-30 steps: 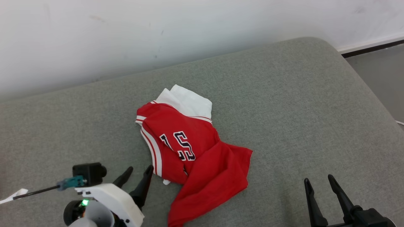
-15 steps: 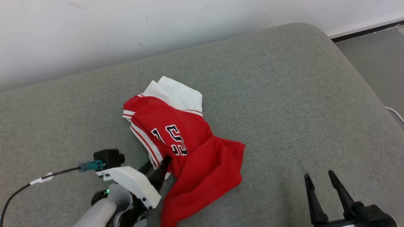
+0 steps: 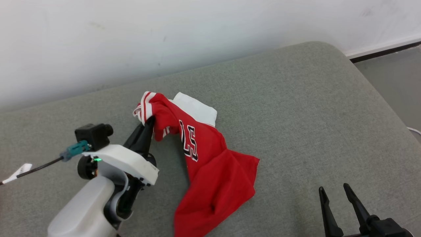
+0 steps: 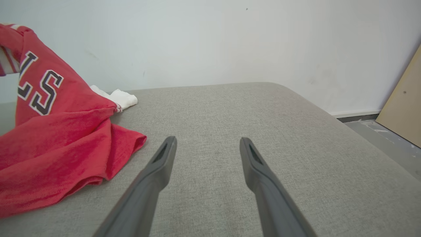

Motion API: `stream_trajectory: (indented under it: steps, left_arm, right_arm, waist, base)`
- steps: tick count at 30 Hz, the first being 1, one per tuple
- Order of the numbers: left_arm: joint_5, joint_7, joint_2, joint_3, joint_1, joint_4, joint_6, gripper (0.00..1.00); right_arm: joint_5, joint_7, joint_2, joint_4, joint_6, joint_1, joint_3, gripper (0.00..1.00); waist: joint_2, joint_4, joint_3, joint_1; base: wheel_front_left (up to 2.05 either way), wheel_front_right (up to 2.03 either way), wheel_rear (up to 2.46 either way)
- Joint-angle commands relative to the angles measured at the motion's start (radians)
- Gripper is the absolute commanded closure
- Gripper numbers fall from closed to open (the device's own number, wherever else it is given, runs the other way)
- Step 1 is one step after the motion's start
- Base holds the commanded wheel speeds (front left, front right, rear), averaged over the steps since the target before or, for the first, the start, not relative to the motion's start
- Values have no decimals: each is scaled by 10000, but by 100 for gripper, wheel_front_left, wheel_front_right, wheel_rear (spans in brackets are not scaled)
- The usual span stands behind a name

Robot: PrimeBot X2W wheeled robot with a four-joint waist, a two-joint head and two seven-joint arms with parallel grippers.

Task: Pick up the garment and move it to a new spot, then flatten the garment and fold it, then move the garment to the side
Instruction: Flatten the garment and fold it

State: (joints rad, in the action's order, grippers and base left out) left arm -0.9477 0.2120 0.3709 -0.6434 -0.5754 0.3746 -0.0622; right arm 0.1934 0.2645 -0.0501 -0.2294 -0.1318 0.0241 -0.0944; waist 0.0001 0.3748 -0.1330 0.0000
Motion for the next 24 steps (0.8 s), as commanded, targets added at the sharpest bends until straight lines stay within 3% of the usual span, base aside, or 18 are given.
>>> stream_trajectory:
  steps: [1, 7, 12, 24]
  left_arm:
    - [184, 119, 205, 81, -76, -340, -75, 100]
    - [242, 135, 816, 351, 292, -2138, -236, 100]
    - [2, -505, 1551, 536, 464, -3791, -451, 100]
    - [-915, -2428, 3923, 1639, 501, -7539, -899, 100]
  right_arm:
    - [12, -6, -13, -39, 23, -93, -18, 0]
    - [-65, -6, -15, -89, 23, -268, 3, 0]
    - [-69, -6, -84, -105, 23, -323, 22, 0]
    - [-49, -6, -82, 20, 23, -490, 80, 0]
  waist:
    - [-1, -120, 200, 0]
    - [-1, -209, 535, 0]
    - [-1, -227, 691, 0]
    - [-1, -188, 696, 0]
  base:
    - [0, 0, 0]
    - [0, 0, 0]
    - [0, 0, 0]
    - [0, 0, 0]
